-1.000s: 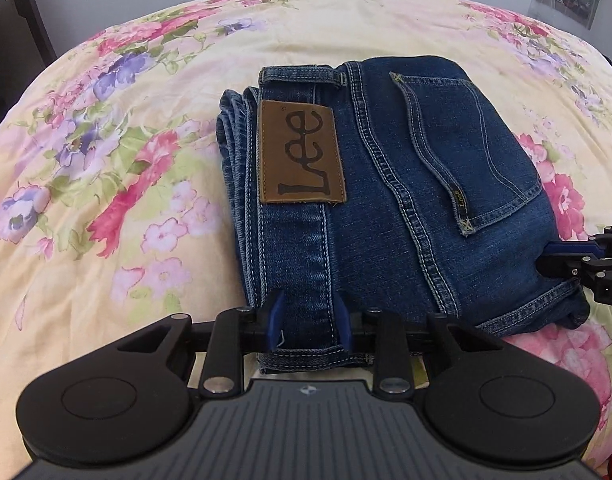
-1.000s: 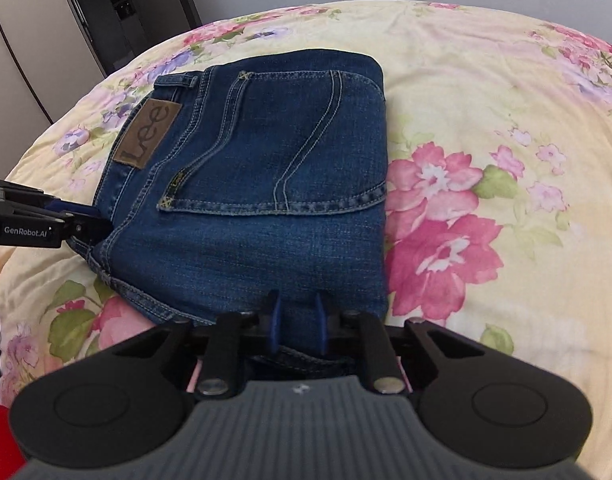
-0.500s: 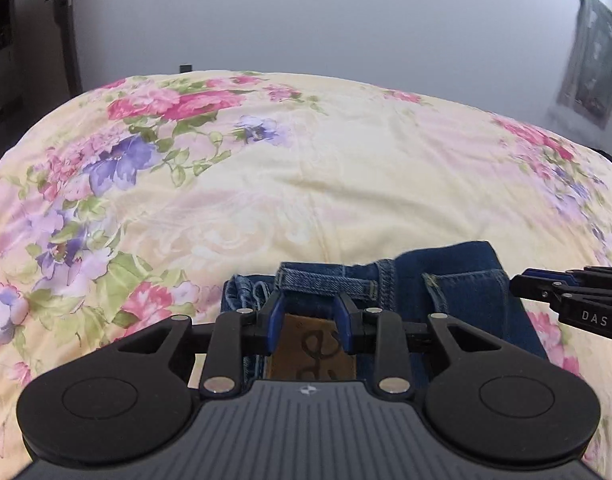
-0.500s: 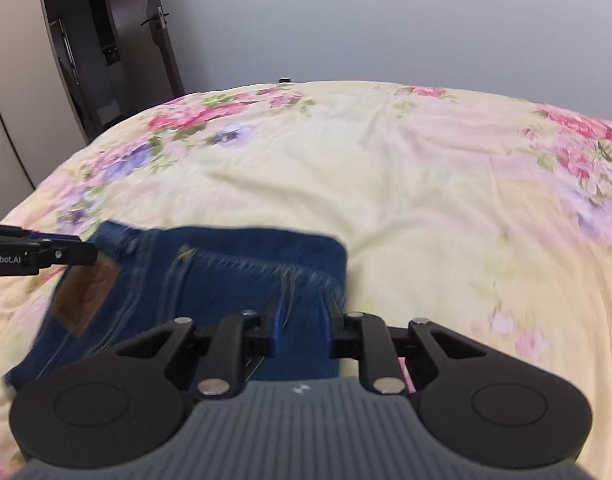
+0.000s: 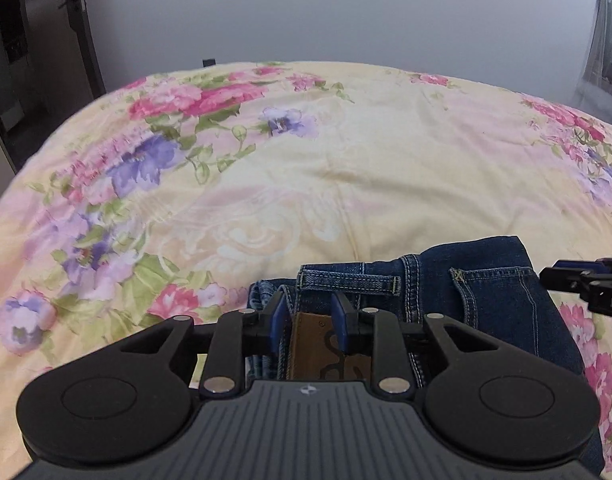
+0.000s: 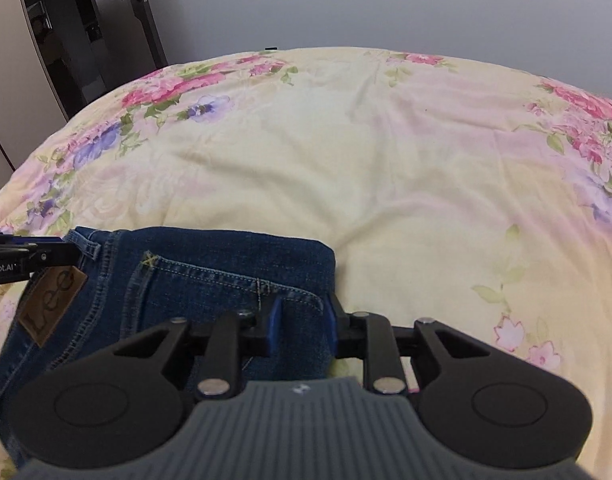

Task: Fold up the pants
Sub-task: 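Open both grippers and lift them away from the jeans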

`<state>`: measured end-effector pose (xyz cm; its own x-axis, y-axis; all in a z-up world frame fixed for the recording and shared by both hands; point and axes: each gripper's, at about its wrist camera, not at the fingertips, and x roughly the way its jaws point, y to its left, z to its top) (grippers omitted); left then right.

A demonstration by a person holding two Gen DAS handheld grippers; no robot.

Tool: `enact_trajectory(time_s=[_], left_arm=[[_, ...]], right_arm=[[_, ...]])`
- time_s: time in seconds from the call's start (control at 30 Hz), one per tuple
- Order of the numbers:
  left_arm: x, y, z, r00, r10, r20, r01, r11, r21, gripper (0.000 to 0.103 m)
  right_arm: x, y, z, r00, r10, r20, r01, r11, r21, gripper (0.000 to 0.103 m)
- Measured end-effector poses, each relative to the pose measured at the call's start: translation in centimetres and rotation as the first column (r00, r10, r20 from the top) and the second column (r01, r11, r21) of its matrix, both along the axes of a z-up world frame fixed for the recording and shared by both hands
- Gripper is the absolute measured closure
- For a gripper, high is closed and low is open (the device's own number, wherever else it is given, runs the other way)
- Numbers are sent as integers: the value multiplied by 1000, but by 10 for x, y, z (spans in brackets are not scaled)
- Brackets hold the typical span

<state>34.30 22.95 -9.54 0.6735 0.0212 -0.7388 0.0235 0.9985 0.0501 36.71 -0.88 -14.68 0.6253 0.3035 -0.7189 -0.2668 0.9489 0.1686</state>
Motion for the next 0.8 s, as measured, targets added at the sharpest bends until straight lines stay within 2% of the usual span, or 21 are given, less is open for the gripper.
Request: enact_trajectory(time_s=[0.03, 0.1, 0.13, 0.2, 0.27, 0.3, 0.43, 0.47, 0.53, 0.67, 0.8], left_arm=[[-11, -2, 12, 1000, -16, 24, 16, 1000, 24, 71], [-33, -8, 37, 996, -51, 73, 48, 998, 41, 69], [-46, -12, 52, 994, -61, 93, 57, 997, 48, 68], [-70, -19, 78, 990, -57, 128, 49, 997, 63, 62], [-98, -28, 107, 982, -62, 178, 48, 995, 84, 43], [-112, -33, 119, 978, -63, 199, 44, 994, 98, 38], [-168, -52, 153, 967, -64, 246, 28, 989, 148, 21], [-183, -56, 158, 964, -63, 258, 24, 988, 152, 16], [-207, -63, 161, 963, -51, 266, 7, 987, 163, 10], [-241, -78, 153, 967, -23, 254, -26, 982, 186, 9], [-268, -97, 132, 970, -18, 244, -29, 982, 184, 9]], right_arm=[[-11, -2, 13, 1000, -1, 26, 1, 1000, 2, 82], [-38, -6, 41, 997, -1, 81, 1, 1000, 3, 70], [-51, -8, 56, 994, 2, 109, -3, 1000, 6, 70], [-81, -15, 84, 987, -6, 158, 4, 1000, 9, 61], [-113, -21, 110, 979, -3, 203, 1, 1000, 13, 55], [-130, -24, 121, 975, -3, 221, 0, 1000, 10, 48], [-197, -37, 151, 954, -9, 299, 10, 1000, 0, 38], [-214, -40, 154, 950, -15, 310, 14, 1000, 4, 32], [-246, -46, 159, 942, -30, 334, 26, 1000, 15, 31], [-301, -57, 156, 932, -93, 351, 94, 995, 14, 22], [-341, -67, 147, 924, -140, 357, 145, 989, 15, 22]])
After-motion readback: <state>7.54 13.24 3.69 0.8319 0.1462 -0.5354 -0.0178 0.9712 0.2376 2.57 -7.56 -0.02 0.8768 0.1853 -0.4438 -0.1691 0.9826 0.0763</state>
